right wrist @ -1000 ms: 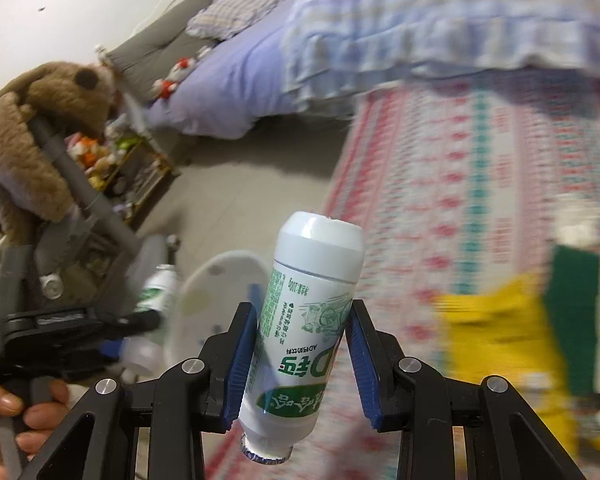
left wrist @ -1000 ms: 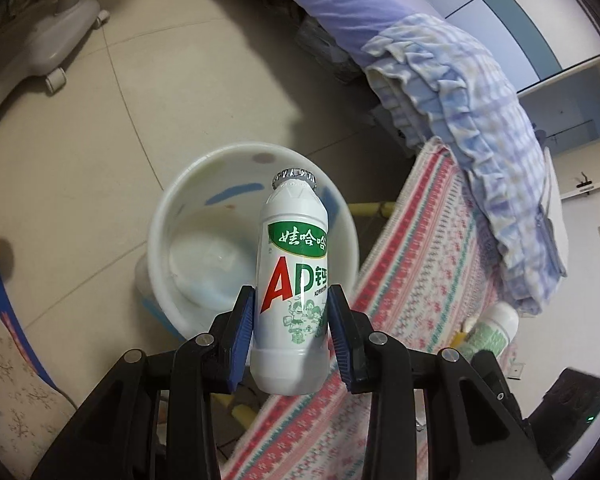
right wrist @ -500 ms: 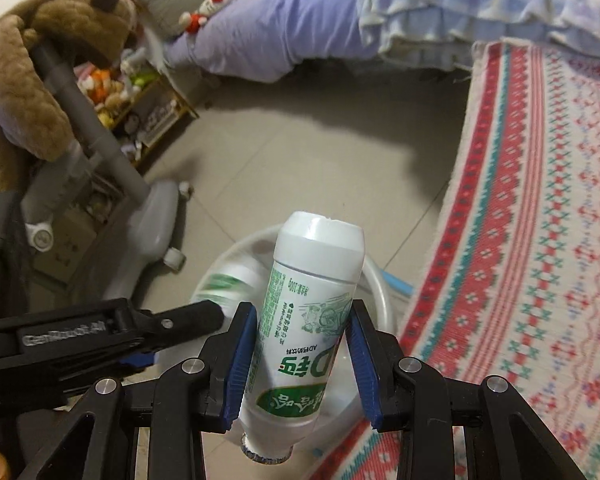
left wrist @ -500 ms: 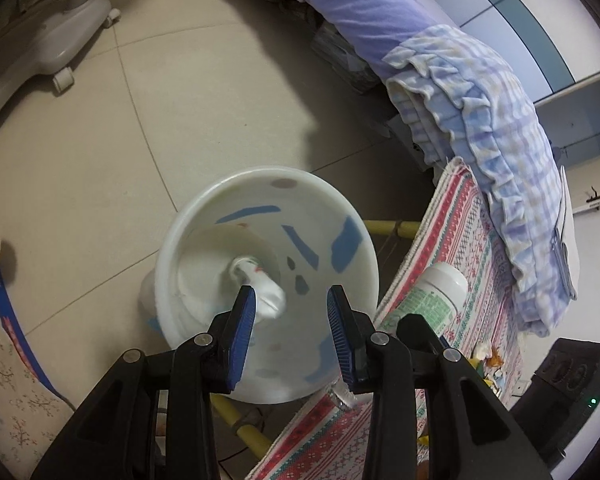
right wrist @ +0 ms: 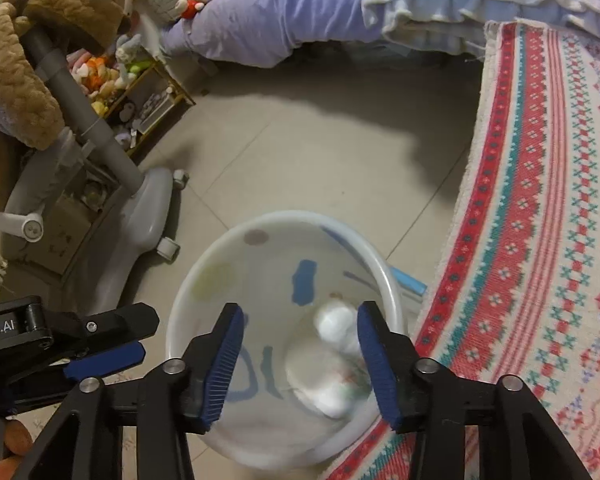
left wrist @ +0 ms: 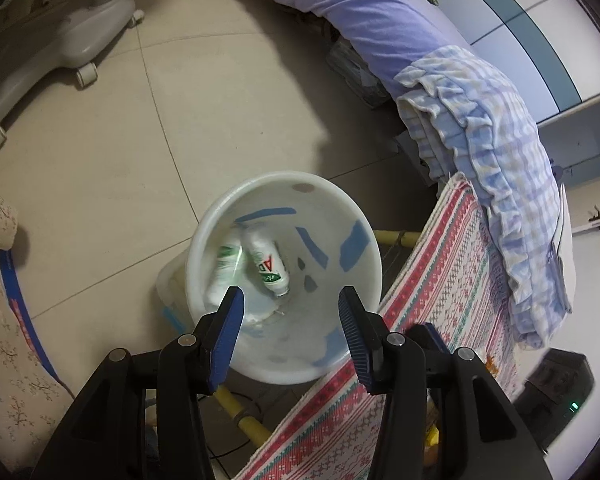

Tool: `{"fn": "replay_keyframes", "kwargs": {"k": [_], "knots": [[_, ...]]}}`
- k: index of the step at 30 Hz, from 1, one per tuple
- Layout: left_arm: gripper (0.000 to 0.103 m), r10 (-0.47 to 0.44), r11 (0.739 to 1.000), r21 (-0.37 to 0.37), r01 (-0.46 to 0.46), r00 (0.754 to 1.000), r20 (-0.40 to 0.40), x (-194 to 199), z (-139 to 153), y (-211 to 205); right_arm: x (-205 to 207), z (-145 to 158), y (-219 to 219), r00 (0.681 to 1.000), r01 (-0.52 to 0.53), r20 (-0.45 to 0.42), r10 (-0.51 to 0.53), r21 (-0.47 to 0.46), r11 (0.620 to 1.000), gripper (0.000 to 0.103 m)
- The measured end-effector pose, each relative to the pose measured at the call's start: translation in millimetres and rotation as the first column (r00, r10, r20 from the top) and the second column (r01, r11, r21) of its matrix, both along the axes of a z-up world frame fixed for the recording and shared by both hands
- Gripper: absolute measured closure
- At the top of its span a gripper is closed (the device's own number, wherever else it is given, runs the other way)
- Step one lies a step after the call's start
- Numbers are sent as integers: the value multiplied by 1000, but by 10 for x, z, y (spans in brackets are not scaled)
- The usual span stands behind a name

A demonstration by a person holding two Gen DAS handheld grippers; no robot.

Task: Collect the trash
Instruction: 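Carry both bottles over the white wastebasket and open both tools, then grasp the yellow snack bag with the left tool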

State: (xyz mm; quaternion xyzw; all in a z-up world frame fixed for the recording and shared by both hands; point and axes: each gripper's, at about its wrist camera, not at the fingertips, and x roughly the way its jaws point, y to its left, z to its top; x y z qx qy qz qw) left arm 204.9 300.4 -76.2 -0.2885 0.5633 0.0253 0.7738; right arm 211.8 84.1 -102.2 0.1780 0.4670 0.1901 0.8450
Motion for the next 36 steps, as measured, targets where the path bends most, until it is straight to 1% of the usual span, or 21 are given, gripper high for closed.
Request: {"fn": "replay_keyframes", "kwargs": {"k": [2,4,8,10,11,12,14,16,17,18,19,21,22,23,24,25,27,28,30,33,36], "knots": [[51,-11,1000,22,11,1000,3,-48,48,-112,-91,52,-64,1000,-9,14,9,-8,1000,50],[50,-37,997,65,36,999,9,-119,112,-290,-232,152,-183,999,-14,41,15,-31,999,49],[46,-148,982,125,141,988,50,-277,267,-743,-557,409,-510,994,19,110,-7,-106,994,47],[41,-231,966,138,220,971,69,-384,336,-1074,-720,531,-713,993,31,118,-15,-132,991,44],[39,-255,960,137,243,964,71,-404,350,-1181,-789,589,-808,992,33,124,-16,-136,990,43],[38,-299,948,133,288,951,73,-455,349,-1381,-897,667,-976,991,42,128,-23,-148,988,41],[38,-346,933,127,336,936,65,-509,328,-1633,-1086,801,-1301,990,68,131,-46,-171,983,39],[38,-399,913,117,392,916,46,-560,277,-1935,-1220,884,-1611,989,102,124,-79,-192,976,30],[38,-419,905,104,413,907,43,-586,253,-2052,-1286,917,-1793,987,130,121,-106,-206,970,28],[38,-444,894,86,439,895,41,-608,227,-2212,-1374,945,-2061,980,185,117,-162,-225,957,26],[38,-452,891,82,447,891,42,-615,212,-2320,-1445,947,-2279,970,234,113,-213,-233,944,26],[35,-468,882,83,463,882,50,-648,164,-2533,-1565,914,-2644,950,312,99,-298,-210,926,25],[30,-485,873,79,481,873,45,-652,126,-2630,-1658,851,-2910,930,368,82,-359,-180,912,25],[29,-510,859,70,507,859,33,-651,77,-2742,-1707,799,-3067,912,410,68,-404,-166,897,25],[29,-539,841,55,538,842,17,-649,3,-2856,-1781,712,-3271,884,466,43,-466,-155,871,25],[29,-556,830,47,556,831,-5,-642,-76,-2963,-1824,648,-3397,868,494,22,-496,-145,857,25],[29,-547,835,59,548,837,-28,-632,-182,-3067,-1886,512,-3633,839,534,-38,-543,-131,835,25],[29,-544,837,56,545,838,-32,-624,-215,-3101,-1909,487,-3707,832,543,-55,-552,-123,831,25],[29,-547,836,29,548,837,-38,-594,-275,-3183,-1952,487,-3798,827,548,-68,-558,-122,827,25],[29,-544,837,28,546,837,-56,-584,-372,-3272,-2047,484,-3893,807,571,-67,-586,-161,805,25],[29,-535,844,22,537,843,-59,-566,-437,-3274,-2101,370,-3931,798,570,-120,-591,-167,804,25]]}}
